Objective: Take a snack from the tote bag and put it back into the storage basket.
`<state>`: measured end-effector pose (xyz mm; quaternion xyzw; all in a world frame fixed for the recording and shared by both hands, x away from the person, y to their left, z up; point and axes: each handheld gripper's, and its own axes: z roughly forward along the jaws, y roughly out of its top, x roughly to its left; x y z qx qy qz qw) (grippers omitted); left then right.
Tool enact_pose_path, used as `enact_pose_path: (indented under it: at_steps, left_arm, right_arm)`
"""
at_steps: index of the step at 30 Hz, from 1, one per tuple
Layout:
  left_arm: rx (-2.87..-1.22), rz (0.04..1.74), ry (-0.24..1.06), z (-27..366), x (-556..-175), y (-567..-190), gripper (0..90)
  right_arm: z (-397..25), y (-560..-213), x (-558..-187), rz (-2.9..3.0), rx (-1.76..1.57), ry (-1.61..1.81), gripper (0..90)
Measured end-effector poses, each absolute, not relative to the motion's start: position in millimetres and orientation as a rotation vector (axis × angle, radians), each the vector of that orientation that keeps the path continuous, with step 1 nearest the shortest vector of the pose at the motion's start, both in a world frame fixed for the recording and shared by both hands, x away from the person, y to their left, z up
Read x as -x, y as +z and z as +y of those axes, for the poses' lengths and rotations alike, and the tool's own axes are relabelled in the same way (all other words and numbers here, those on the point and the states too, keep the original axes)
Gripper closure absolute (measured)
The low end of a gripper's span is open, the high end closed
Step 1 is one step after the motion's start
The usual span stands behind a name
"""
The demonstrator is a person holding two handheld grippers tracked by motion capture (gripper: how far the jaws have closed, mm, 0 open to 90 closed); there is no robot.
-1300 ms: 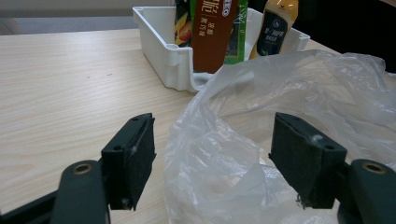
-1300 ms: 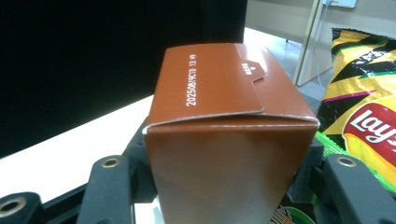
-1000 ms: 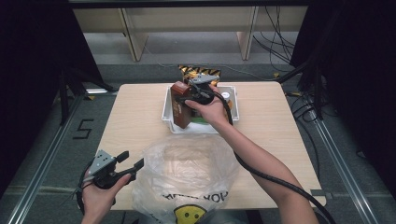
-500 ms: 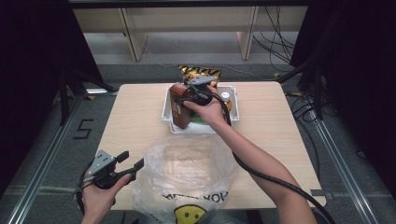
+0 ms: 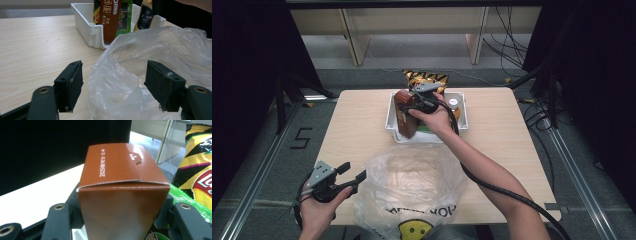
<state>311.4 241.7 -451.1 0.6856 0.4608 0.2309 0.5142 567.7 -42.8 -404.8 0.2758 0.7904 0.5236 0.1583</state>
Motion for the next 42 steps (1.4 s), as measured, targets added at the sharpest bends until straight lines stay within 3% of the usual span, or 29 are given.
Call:
enact_pose_path:
  at_steps: [21, 27, 36, 42]
  left_arm:
    - [-1.644, 1.105, 0.556, 242.1, -311.5, -451.1, 30.0]
    - [-1.645, 1.106, 0.556, 242.0, -311.4, -450.9, 30.0]
    - [-1.623, 1.104, 0.558, 243.8, -311.4, -449.3, 30.1]
    - [-1.622, 1.115, 0.559, 244.1, -310.8, -448.3, 30.3]
  right_arm:
    - [-40.0, -414.7, -568.7, 2.263, -0.794, 1.497, 42.2]
    - [-41.6, -415.4, -568.0, 2.28, -0.814, 1.503, 40.1]
    - [-41.6, -414.1, -565.6, 2.296, -0.821, 1.462, 29.8]
    - [-45.2, -411.8, -563.7, 2.286, -0.831, 1.46, 29.1]
